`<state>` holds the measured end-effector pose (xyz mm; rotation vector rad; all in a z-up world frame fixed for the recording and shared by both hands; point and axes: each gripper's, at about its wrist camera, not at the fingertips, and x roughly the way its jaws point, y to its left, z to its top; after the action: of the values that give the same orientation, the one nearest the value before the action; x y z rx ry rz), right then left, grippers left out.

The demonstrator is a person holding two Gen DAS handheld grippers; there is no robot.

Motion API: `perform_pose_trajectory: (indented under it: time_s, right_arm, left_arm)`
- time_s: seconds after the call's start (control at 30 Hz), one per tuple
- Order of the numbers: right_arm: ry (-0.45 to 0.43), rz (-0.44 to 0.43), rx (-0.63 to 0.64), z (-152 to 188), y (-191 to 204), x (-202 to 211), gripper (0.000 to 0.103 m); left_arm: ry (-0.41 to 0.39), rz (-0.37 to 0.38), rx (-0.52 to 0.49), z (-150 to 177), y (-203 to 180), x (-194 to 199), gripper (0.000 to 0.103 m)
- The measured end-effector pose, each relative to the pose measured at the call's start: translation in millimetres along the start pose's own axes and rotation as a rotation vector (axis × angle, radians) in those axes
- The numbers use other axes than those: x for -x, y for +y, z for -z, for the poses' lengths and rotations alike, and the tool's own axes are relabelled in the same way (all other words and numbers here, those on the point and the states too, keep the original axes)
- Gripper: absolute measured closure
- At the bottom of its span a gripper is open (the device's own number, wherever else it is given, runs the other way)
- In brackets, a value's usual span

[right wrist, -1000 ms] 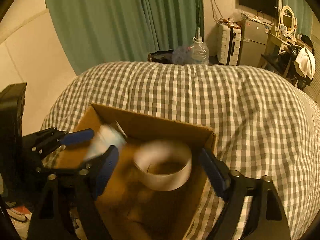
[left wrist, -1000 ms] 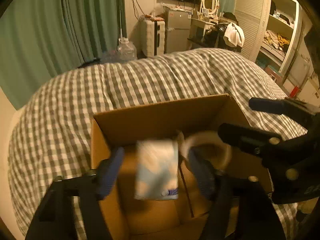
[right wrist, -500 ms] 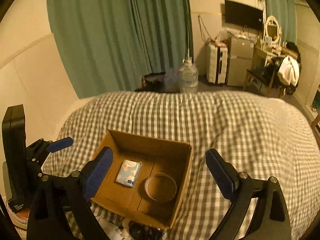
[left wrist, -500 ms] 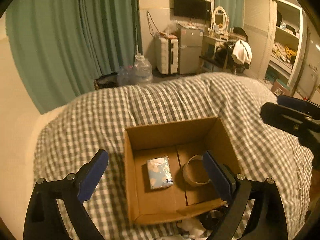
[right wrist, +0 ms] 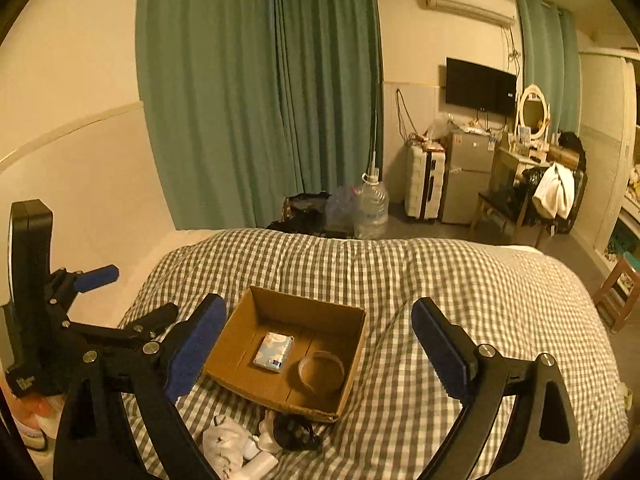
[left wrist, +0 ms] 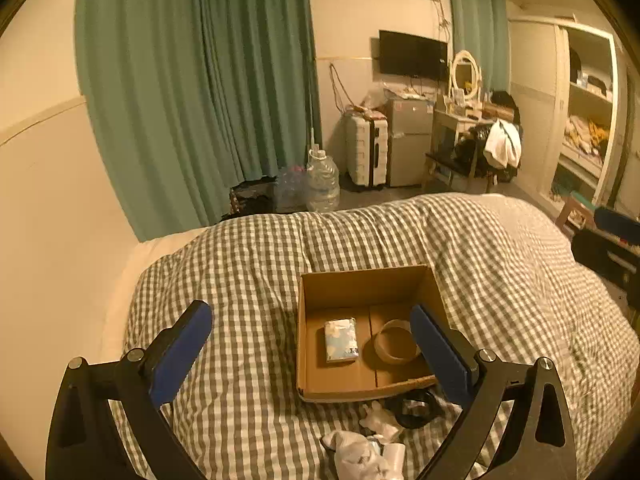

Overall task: Organize objects
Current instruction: 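Withdraw both tools from the box back toward the pile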

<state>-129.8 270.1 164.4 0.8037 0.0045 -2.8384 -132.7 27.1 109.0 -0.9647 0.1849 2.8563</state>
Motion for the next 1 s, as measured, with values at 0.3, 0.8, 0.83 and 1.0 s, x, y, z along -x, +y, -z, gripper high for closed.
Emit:
perform_pose_trajectory:
  time_s: [0.3, 0.8, 0.83, 1.0]
  right_arm:
    - [-0.008, -0.006, 0.058, 17.9, 11.3, 39.9, 0.005]
    - [0.072, -0.026, 0.142, 67.6, 19.3, 24.0, 0.004]
    - [0.086, -0.026, 0.145, 72.5, 19.0, 18.6, 0.004]
    - [0.142, -0.035, 0.147, 93.7, 17.6, -9.6, 0.004]
  left_arm:
    - [-0.006, -0.014, 0.055, 19.4, 4.5, 34.4, 0.0]
    - [0.037, -0.045, 0.106, 86.0, -16.5, 18.7, 0.0]
    - [0.044, -0.043, 0.108, 90.8, -17.8, 15.1, 0.0]
    - [0.09, -0.075, 0.089, 116.1, -26.6, -6.5, 0.0]
